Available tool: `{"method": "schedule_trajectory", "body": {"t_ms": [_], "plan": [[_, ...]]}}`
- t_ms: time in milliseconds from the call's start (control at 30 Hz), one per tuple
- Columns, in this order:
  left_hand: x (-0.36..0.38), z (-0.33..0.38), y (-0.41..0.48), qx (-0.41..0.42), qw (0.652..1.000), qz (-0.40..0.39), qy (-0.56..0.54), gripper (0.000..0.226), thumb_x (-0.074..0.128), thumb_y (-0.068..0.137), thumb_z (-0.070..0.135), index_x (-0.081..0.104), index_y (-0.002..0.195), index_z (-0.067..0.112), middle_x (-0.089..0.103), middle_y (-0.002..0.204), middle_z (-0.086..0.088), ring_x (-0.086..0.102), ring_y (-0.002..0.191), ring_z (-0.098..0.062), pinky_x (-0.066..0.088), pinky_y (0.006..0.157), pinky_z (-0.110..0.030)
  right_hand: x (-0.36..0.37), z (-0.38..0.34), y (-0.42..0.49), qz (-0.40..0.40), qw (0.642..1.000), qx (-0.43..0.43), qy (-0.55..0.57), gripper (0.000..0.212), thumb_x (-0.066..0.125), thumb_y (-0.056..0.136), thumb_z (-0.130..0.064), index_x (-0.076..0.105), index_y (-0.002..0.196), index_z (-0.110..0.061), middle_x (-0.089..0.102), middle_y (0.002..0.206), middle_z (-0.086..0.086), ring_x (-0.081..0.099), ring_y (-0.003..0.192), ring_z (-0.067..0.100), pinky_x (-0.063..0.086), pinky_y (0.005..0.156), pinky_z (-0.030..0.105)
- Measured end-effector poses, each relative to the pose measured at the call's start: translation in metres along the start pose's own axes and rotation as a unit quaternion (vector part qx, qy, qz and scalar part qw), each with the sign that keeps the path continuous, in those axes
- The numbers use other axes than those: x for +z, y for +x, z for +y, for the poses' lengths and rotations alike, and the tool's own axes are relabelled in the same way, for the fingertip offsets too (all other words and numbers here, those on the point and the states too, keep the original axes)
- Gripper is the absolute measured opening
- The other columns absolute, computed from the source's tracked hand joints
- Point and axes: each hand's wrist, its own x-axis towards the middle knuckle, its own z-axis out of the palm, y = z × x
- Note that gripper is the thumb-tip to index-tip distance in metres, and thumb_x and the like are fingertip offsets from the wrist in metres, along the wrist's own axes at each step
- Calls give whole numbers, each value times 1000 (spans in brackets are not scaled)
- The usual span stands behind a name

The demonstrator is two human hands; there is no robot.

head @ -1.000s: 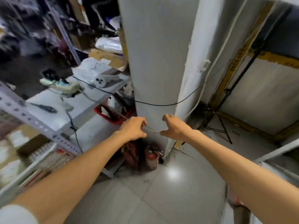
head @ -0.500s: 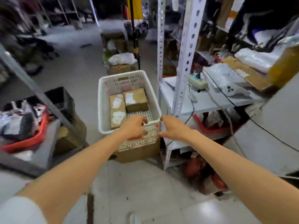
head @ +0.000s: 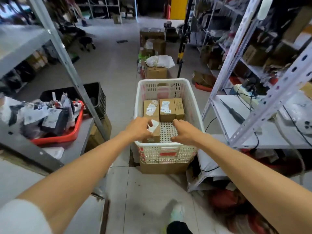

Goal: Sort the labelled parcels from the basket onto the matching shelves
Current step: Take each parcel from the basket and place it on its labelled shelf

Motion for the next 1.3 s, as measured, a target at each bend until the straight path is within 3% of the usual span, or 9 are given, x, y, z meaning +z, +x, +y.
{"method": "schedule_trajectory", "body": {"t_ms": [167,267,333,433,767,1067,1233,1300], "plan": [[-11,-18,47,-15,1000,-4,10,42,75,78,27,61,116,18,64,111,-3,61,97,-19,52,86,-37,-11,13,59,-21,1000,-6,-3,53,67,85,-38,43,119,-6,53,119,14,50,101,27,39,77,31],[-21,-28,87,-25,1000,-8,14,42,73,81,26,59,119,15,63,113,-4,60,101,-22,52,88,-40,-19,27,104,-21,1000,-15,0,46,66,87,-33,45,117,-5,55,120,14,47,93,22,39,75,30],[-27,-35,118,-33,999,-9,16,42,72,81,26,59,119,14,64,112,-5,61,100,-22,52,87,-39,-24,40,139,-18,1000,-10,12,53,67,86,-34,45,124,-5,55,126,15,52,104,26,47,85,36],[-36,-40,167,-44,999,-13,10,42,72,81,26,59,118,13,64,111,-5,61,98,-20,52,83,-33,-31,62,186,-32,999,-1,12,66,68,85,-34,38,136,-3,51,135,17,51,120,31,46,98,43],[-16,-59,285,-100,993,-53,-40,43,72,80,26,57,119,14,63,113,-4,60,101,-23,52,89,-39,-30,128,305,-114,993,17,-16,60,65,88,-32,39,133,-3,51,133,17,51,117,32,46,97,42],[53,-111,351,-124,984,-129,-7,44,72,79,27,55,119,20,62,112,-1,57,104,-22,50,86,-37,46,145,377,-212,977,20,-20,60,66,86,-36,40,129,-3,48,130,19,50,115,34,46,93,40],[113,-141,389,-147,978,-141,-42,46,71,80,27,54,121,18,61,111,-2,55,108,-23,44,93,-36,106,149,420,-215,976,23,25,62,65,87,-32,38,136,-5,47,136,17,47,122,33,42,96,38],[141,-152,396,-161,975,-149,-41,50,70,80,27,50,124,17,60,115,-4,57,108,-25,45,93,-39,139,152,431,-222,972,46,61,63,65,88,-30,36,137,-5,47,137,18,46,123,33,41,90,35]]}}
